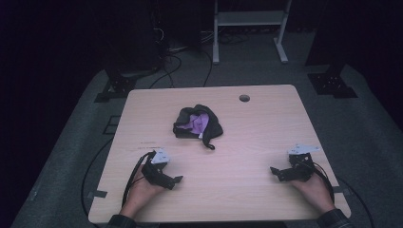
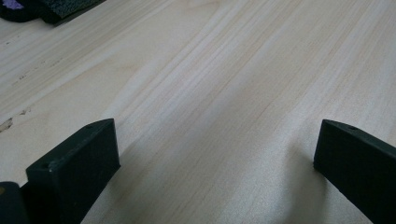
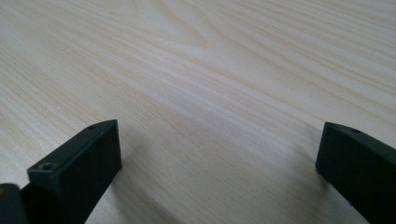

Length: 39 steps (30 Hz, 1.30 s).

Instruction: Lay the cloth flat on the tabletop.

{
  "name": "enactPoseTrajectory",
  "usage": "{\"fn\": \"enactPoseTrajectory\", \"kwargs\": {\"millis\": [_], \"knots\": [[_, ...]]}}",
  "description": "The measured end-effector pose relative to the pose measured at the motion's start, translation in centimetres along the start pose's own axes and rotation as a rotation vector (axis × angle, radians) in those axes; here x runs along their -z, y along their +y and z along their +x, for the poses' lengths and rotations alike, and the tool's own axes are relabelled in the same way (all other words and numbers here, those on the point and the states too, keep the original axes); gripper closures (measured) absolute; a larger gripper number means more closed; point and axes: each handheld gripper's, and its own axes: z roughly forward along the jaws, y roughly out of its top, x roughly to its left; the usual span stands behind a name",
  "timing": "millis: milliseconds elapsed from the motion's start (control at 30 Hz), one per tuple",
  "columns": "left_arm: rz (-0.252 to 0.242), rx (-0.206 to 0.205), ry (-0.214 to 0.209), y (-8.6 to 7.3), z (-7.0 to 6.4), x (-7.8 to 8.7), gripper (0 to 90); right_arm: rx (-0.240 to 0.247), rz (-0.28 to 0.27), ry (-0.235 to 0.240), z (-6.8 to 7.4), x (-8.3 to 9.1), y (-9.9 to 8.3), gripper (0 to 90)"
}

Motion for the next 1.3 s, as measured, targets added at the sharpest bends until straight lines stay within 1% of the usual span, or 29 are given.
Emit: {"fn": "enactPoseTrajectory", "kwargs": {"millis": [67,133,167,200,300,333,400,467,567,633,700,767,833,900,967,1033,1067,1100,1133,1167,1200,1233,1267,1300], "knots": [[0.001,0.009,0.010,0.0,0.0,0.0,0.0,0.002,0.000,0.002,0.0,0.0,0.0,0.0],[0.001,0.010,0.011,0.0,0.0,0.0,0.0,0.003,0.002,0.004,0.0,0.1,0.0,0.0],[0.000,0.011,0.012,0.0,0.0,0.0,0.0,0.001,0.017,0.006,0.0,0.2,0.1,3.5],[0.000,0.012,0.013,0.0,0.0,0.0,0.0,0.008,0.021,0.010,0.0,0.4,0.2,6.4],[0.001,0.011,0.014,0.0,0.0,0.0,0.0,0.004,0.034,0.023,0.0,0.6,0.3,8.1],[0.001,0.011,0.014,0.0,0.0,0.0,0.0,-0.005,0.037,0.027,0.0,0.7,0.4,12.4],[0.001,0.012,0.013,0.0,0.0,0.0,0.0,0.001,0.033,0.033,-0.1,0.8,0.4,13.6],[0.001,0.011,0.013,0.0,0.0,0.0,0.0,-0.013,0.014,0.042,-0.1,1.2,0.8,13.8],[0.001,0.011,0.013,0.0,0.0,0.0,0.0,-0.016,-0.003,0.053,0.0,1.5,1.3,14.3],[0.001,0.011,0.013,0.0,0.0,0.0,0.0,-0.004,-0.019,0.064,0.4,1.6,1.9,14.2],[0.001,0.011,0.013,0.0,0.0,0.0,0.0,-0.004,-0.028,0.069,0.5,1.6,2.1,14.2],[0.000,0.012,0.013,0.0,0.0,0.0,0.0,0.002,-0.042,0.085,0.8,1.5,3.0,14.2],[0.000,0.012,0.014,0.0,0.0,0.0,0.0,0.004,-0.046,0.090,0.9,1.3,3.3,14.2],[0.000,0.012,0.013,0.0,0.0,0.0,0.0,0.008,-0.056,0.107,1.3,0.9,4.3,14.2],[0.001,0.011,0.013,0.0,0.0,0.0,0.0,0.010,-0.061,0.115,1.5,0.8,4.6,14.2],[0.001,0.010,0.013,0.0,0.0,0.0,0.0,0.022,-0.068,0.128,2.0,0.4,5.3,14.2],[0.003,0.009,0.013,0.1,0.0,0.0,0.0,0.042,-0.071,0.141,2.7,0.0,6.0,14.2],[0.006,0.006,0.013,0.1,0.0,0.0,0.0,0.049,-0.077,0.150,3.0,-0.2,6.3,14.3],[0.006,0.006,0.013,0.1,0.0,0.0,0.0,0.049,-0.077,0.150,3.0,-0.2,6.3,14.3],[0.006,0.007,0.013,0.1,0.0,0.0,0.0,0.050,-0.085,0.159,3.3,-0.3,6.6,14.3],[0.005,0.007,0.014,0.1,0.0,0.0,0.0,0.056,-0.081,0.180,3.7,-0.7,7.3,14.3],[0.005,0.007,0.014,0.0,0.0,0.0,0.0,0.056,-0.081,0.180,3.7,-0.7,7.3,14.3],[0.005,0.011,0.013,0.0,0.0,0.0,0.0,0.061,-0.094,0.193,4.2,-1.0,8.0,14.7],[0.005,0.010,0.013,0.1,0.0,0.0,0.0,0.060,-0.105,0.206,4.3,-1.2,8.3,16.1]]}}
